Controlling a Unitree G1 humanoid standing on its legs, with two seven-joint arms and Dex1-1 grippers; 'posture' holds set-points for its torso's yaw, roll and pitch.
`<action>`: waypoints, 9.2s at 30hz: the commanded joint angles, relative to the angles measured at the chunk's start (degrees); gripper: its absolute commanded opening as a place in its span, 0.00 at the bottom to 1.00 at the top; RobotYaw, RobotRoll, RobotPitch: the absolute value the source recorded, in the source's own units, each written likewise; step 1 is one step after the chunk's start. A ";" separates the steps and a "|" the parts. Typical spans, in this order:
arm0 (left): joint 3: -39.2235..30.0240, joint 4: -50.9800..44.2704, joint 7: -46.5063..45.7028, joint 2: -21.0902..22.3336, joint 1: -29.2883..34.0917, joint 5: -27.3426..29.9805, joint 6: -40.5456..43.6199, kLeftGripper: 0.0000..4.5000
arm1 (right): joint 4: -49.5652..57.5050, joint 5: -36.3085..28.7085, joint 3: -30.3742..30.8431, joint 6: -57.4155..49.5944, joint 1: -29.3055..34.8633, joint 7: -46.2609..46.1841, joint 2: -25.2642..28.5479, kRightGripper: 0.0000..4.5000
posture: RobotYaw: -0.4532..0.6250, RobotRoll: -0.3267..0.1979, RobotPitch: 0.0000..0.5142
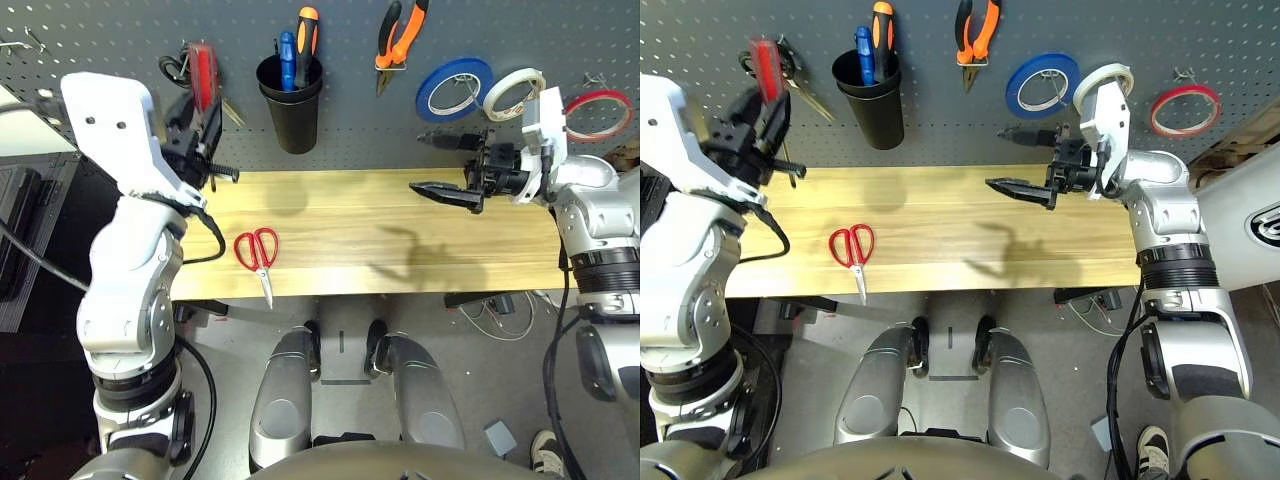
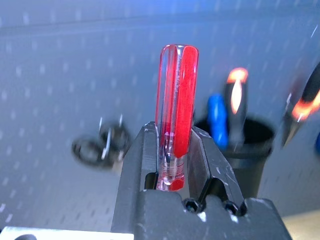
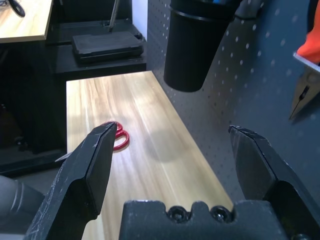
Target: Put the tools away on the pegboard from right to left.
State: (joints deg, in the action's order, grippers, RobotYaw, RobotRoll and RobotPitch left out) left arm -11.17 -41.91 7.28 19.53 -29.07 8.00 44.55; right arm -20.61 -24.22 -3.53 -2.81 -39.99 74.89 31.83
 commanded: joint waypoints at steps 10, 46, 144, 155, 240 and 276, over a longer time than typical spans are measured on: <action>-3.02 6.09 -7.19 -5.79 -14.33 1.37 -0.37 0.19 | -2.02 -0.70 -2.13 1.70 -2.21 -1.45 -0.40 1.00 | 0.48 0.62 0.43; -0.28 34.66 -9.64 -13.10 -26.79 4.36 -26.41 0.19 | -4.37 0.34 -1.67 3.19 -5.03 -2.38 -1.74 1.00 | 0.44 0.62 0.37; 11.11 42.51 4.92 10.48 13.89 5.06 9.07 1.00 | -3.79 12.67 14.77 8.01 5.92 6.65 -4.07 1.00 | 0.45 0.62 0.57; 7.39 51.19 2.91 7.83 12.70 2.33 4.78 1.00 | 5.42 12.08 17.31 3.94 10.63 5.73 -4.92 1.00 | 0.43 0.62 0.66; -15.77 12.02 -0.12 10.83 15.97 -0.33 -8.04 0.01 | -3.91 -1.25 0.13 8.78 -7.01 -1.89 -9.30 1.00 | 0.51 0.62 0.42; -4.72 43.55 -5.25 7.34 -4.95 -6.31 -23.33 0.01 | 1.61 -1.82 1.27 4.97 -6.41 -3.03 -11.28 1.00 | 0.47 0.62 0.38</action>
State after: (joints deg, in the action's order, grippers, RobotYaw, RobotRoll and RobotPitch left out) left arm -16.43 1.05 2.45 26.99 -33.71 2.58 21.62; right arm -20.17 -26.17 -2.79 2.41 -47.52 71.79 20.18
